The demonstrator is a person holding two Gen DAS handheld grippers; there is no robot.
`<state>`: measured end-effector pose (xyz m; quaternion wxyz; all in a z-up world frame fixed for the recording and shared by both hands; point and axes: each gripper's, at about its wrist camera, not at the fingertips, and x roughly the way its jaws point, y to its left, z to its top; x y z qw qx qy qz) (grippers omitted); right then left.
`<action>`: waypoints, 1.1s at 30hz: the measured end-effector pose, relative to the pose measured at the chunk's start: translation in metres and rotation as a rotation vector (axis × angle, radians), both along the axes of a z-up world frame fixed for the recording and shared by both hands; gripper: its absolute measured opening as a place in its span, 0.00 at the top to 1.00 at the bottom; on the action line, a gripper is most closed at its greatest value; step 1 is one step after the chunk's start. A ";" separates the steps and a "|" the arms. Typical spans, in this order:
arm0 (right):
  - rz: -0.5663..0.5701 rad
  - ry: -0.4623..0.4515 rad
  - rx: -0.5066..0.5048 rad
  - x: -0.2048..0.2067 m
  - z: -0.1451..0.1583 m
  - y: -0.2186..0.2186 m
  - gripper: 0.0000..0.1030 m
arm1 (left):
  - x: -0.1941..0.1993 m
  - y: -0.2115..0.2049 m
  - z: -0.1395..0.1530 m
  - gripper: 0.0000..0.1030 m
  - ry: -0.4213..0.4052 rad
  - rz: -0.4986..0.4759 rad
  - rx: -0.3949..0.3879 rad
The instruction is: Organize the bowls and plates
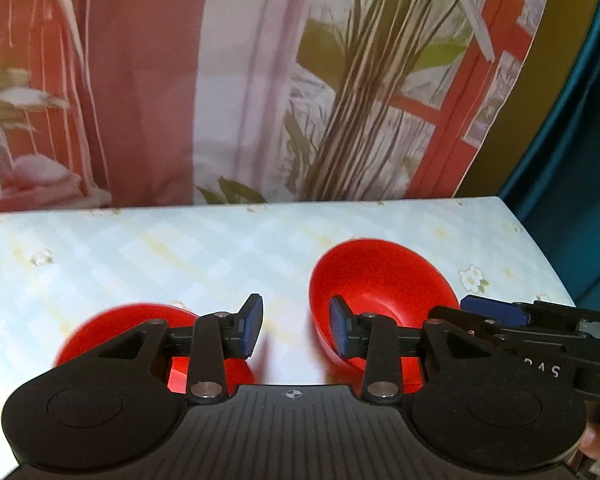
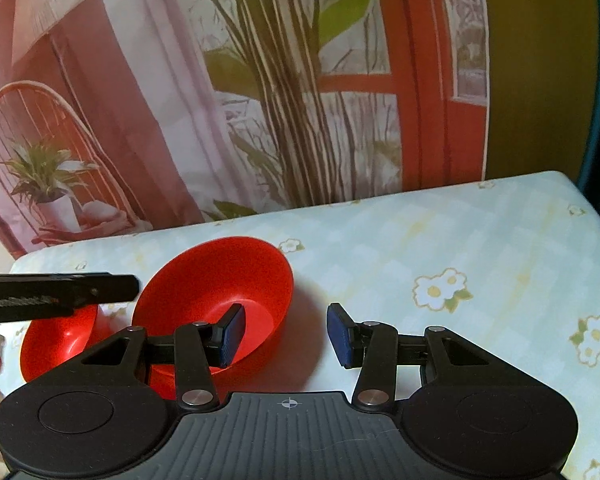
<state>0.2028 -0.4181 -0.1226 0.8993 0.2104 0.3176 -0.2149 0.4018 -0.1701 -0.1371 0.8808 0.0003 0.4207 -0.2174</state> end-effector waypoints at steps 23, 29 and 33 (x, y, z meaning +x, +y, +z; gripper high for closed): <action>0.037 -0.051 0.016 0.001 0.003 0.012 0.79 | -0.005 -0.009 -0.006 0.75 0.036 -0.072 -0.001; 0.034 -0.070 -0.003 -0.003 0.016 0.015 0.79 | -0.013 -0.007 0.013 0.75 -0.015 -0.079 -0.016; 0.034 -0.084 -0.019 -0.006 0.026 0.019 0.79 | -0.019 -0.003 0.022 0.75 -0.041 -0.084 -0.017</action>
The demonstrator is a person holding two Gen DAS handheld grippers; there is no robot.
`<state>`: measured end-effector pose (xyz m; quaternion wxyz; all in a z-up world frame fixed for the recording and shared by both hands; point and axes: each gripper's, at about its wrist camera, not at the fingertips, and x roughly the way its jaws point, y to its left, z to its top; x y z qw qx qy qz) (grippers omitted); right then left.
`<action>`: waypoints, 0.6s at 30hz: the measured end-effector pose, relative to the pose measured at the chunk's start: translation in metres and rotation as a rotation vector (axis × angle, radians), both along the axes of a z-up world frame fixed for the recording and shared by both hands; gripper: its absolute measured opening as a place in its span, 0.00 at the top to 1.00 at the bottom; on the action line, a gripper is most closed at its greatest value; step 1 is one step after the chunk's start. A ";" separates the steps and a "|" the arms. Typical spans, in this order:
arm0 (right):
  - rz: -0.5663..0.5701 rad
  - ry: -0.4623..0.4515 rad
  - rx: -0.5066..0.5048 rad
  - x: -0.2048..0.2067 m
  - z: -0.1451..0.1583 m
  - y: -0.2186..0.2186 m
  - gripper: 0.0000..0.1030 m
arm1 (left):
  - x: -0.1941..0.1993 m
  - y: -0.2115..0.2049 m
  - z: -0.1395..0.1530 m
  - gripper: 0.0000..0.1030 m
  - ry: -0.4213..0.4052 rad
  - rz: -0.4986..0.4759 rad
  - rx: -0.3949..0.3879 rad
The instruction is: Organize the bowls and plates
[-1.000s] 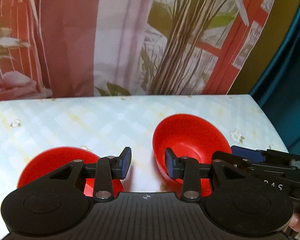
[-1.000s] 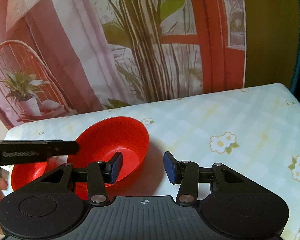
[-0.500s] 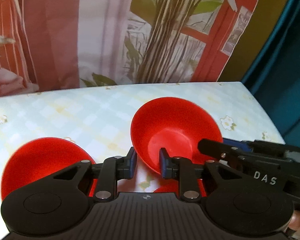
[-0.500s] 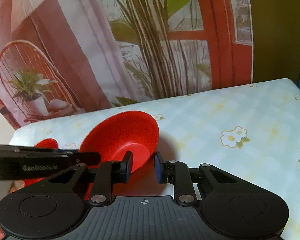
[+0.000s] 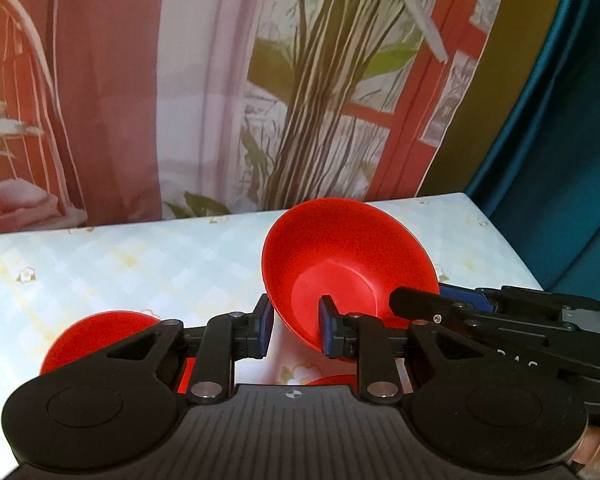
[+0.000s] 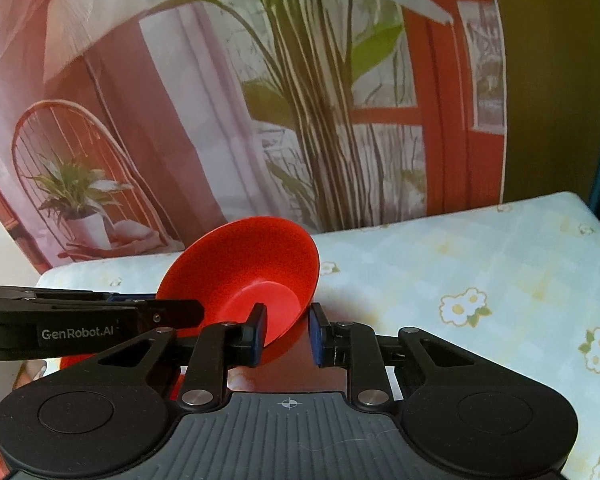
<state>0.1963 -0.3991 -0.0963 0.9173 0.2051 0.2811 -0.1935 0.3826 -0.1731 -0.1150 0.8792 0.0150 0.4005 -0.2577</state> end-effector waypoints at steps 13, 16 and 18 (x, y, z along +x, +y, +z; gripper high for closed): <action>0.013 -0.017 -0.057 -0.016 0.031 0.026 0.79 | -0.034 0.016 0.035 0.75 -0.059 -0.010 -0.033; 0.017 -0.016 -0.068 -0.020 0.036 0.033 0.79 | -0.041 0.021 0.039 0.75 -0.067 -0.009 -0.041; 0.022 -0.011 -0.077 -0.022 0.039 0.038 0.79 | -0.047 0.026 0.042 0.75 -0.071 -0.009 -0.048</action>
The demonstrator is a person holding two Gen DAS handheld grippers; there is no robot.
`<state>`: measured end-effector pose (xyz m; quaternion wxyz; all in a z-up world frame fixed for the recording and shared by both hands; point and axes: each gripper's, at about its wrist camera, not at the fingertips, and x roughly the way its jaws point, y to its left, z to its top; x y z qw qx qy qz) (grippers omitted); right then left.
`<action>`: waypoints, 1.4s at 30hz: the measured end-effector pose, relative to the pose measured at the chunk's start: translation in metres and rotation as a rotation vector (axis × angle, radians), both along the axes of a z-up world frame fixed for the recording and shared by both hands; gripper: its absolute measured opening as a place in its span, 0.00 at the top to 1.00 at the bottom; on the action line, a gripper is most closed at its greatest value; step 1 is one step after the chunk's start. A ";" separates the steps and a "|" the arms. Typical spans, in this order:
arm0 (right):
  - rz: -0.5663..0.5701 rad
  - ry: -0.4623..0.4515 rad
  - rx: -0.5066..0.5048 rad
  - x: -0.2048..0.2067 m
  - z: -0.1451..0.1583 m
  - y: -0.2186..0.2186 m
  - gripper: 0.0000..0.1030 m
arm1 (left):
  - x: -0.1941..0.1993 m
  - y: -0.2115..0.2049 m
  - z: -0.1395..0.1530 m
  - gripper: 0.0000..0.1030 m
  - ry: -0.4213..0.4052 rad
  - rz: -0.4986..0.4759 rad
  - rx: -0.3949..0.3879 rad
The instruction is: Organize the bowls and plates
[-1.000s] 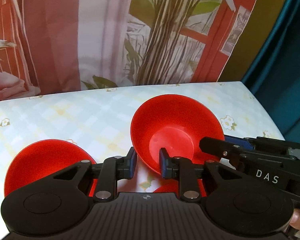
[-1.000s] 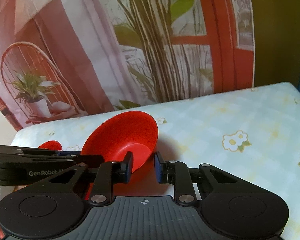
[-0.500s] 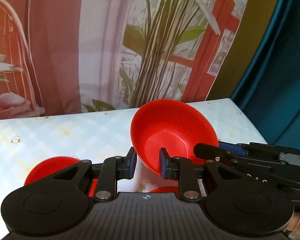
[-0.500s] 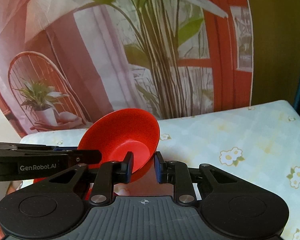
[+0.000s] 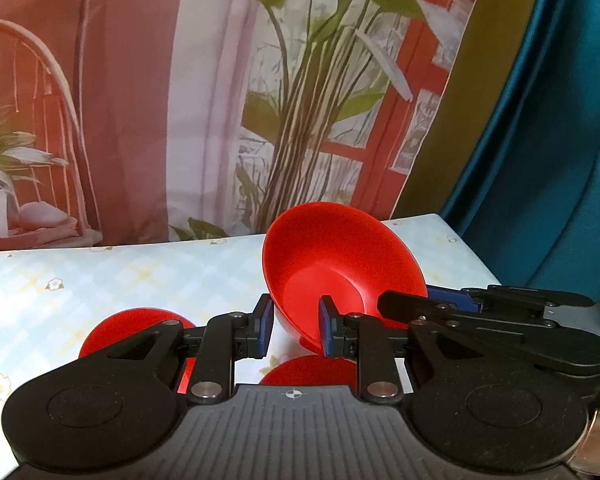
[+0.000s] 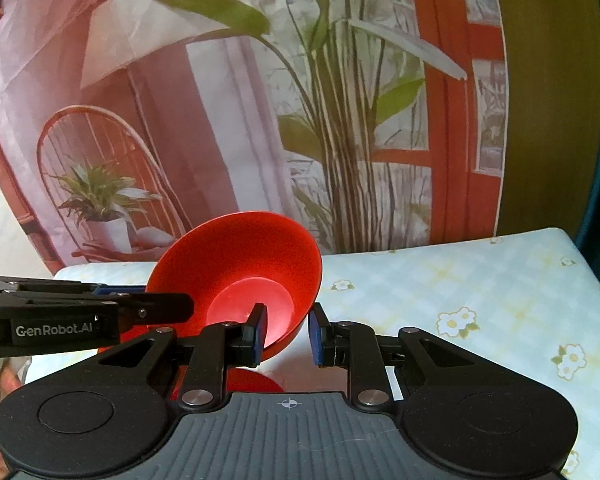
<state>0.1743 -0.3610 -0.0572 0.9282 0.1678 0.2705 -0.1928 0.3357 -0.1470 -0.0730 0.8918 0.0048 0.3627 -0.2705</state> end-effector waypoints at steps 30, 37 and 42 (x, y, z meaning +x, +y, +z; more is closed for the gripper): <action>0.040 0.052 -0.029 -0.015 -0.001 0.053 0.79 | -0.040 0.035 -0.008 0.75 0.043 -0.035 0.018; 0.040 0.077 -0.020 -0.012 -0.012 0.054 0.79 | -0.038 0.034 -0.018 0.75 0.075 -0.041 0.022; 0.037 0.097 -0.016 -0.015 -0.018 0.053 0.79 | -0.039 0.030 -0.028 0.75 0.093 -0.054 0.028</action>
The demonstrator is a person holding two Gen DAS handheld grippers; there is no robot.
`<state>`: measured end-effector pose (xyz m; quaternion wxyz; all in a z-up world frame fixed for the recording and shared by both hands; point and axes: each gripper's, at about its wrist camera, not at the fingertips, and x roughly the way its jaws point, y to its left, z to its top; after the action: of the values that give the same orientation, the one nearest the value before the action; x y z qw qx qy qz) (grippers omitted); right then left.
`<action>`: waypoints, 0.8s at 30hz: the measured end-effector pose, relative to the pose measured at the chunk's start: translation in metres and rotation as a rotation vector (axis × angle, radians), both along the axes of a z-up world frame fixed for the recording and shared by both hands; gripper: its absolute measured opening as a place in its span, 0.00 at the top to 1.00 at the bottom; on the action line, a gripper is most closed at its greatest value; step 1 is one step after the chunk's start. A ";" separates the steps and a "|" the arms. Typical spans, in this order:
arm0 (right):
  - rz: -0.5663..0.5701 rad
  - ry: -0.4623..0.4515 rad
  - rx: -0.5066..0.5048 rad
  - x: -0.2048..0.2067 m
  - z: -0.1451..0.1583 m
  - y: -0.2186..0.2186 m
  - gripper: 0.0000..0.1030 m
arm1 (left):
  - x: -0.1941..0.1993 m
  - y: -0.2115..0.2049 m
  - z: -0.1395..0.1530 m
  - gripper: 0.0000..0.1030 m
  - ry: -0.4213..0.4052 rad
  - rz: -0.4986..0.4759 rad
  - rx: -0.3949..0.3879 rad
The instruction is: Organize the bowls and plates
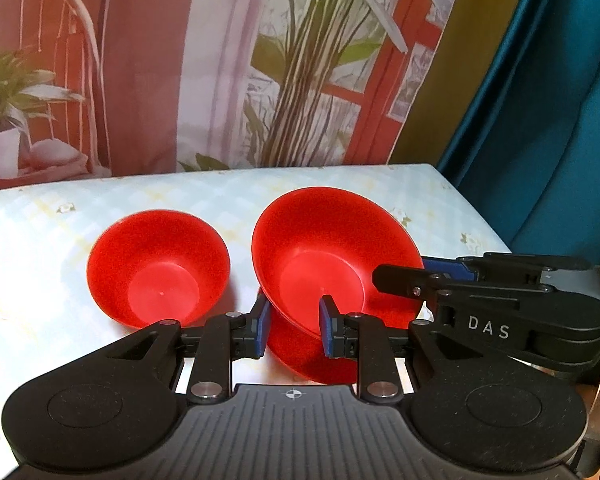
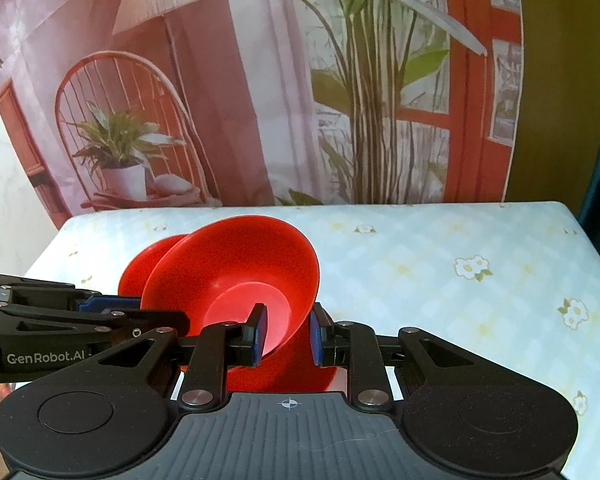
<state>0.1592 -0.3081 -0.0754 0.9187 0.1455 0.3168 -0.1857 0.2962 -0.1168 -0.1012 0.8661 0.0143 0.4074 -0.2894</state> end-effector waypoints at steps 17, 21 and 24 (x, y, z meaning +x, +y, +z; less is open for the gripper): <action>-0.009 0.029 0.019 -0.007 -0.013 -0.005 0.79 | 0.001 -0.011 -0.011 0.75 0.018 -0.012 0.026; -0.010 0.032 0.020 -0.007 -0.014 -0.006 0.79 | 0.002 -0.011 -0.012 0.75 0.020 -0.013 0.025; -0.010 0.033 0.020 -0.007 -0.014 -0.006 0.79 | 0.002 -0.011 -0.012 0.75 0.019 -0.014 0.026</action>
<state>0.1519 -0.3141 -0.0892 0.9108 0.1533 0.3332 -0.1896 0.2981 -0.1275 -0.1132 0.8598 0.0255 0.4195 -0.2901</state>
